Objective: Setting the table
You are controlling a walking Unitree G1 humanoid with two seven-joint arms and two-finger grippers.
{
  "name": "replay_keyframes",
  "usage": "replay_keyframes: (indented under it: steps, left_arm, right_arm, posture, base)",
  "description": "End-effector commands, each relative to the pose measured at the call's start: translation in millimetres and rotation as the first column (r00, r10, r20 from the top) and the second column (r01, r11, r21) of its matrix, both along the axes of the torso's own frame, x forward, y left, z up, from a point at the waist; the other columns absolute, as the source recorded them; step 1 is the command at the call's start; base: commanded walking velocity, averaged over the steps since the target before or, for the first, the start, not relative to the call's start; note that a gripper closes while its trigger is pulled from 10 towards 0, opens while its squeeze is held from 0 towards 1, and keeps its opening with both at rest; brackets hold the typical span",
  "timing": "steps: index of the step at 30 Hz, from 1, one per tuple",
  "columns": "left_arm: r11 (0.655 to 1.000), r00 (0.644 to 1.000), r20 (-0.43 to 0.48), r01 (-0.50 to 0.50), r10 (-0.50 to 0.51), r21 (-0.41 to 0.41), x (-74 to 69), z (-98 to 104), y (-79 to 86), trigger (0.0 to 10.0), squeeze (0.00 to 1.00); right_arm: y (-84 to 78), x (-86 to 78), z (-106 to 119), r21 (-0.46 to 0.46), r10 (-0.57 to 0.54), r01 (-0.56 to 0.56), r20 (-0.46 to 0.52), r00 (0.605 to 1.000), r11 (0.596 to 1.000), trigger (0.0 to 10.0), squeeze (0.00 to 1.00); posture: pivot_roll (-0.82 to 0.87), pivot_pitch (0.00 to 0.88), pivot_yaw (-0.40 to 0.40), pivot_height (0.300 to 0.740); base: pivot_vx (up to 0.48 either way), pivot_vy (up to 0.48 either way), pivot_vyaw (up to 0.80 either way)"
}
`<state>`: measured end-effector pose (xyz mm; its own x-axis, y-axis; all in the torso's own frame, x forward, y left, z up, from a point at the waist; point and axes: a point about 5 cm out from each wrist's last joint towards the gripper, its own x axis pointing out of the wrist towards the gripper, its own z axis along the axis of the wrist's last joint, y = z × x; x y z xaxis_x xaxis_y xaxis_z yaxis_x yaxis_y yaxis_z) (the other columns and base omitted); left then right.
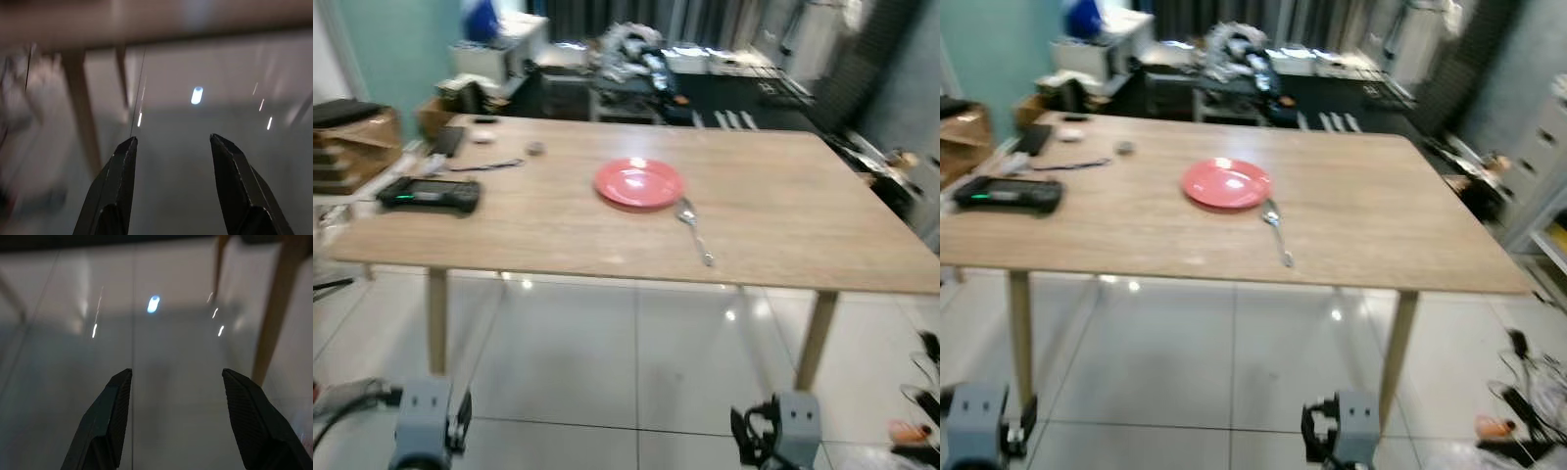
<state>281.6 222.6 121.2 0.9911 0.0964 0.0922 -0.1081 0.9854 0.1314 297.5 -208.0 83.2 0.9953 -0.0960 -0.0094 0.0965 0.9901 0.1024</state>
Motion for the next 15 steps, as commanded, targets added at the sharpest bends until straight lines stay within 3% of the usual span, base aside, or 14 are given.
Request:
replay_keyframes:
  steps: [1, 4, 10, 15]
  left_arm:
    - [0.999, 0.999, -0.027, -0.043, 0.043, -0.007, -3.7, -3.2, 7.2, 10.0, 0.00]
    - [0.999, 0.998, 0.022, -0.052, 0.052, -0.001, 3.6, 12.5, 2.9, 10.0, 0.00]
    - [1.000, 0.999, 0.039, -0.024, 0.025, -0.010, 5.0, 24.3, -8.0, 10.0, 0.00]
    - [1.000, 0.999, 0.038, -0.019, 0.020, -0.018, 3.9, 27.5, -10.6, 10.0, 0.00]
  right_arm:
    - [3.8, 3.7, 14.9, 0.045, -0.021, 0.019, 0.052, 0.998, 0.999, 10.0, 0.00]
    - [12.4, 10.6, 42.7, 0.061, -0.012, 0.002, 0.153, 0.988, 0.998, 10.0, 0.00]
    - [30.2, 11.1, 75.3, 0.075, 0.042, -0.063, 0.254, 0.966, 0.995, 10.0, 0.00]
    - [36.7, 9.7, 85.8, 0.070, 0.067, -0.090, 0.279, 0.958, 0.994, 10.0, 0.00]
  posture:
    - [0.05, 0.148, 0.054, 0.740]
    - [0.05, 0.146, 0.053, 0.740]
    - [0.05, 0.147, 0.053, 0.740]
    - [0.05, 0.146, 0.052, 0.740]
  base:
    - [0.000, 0.000, -0.77]
    - [0.275, 0.000, -0.26]
    - [0.480, 0.000, 0.00]
    - [0.480, 0.000, 0.00]
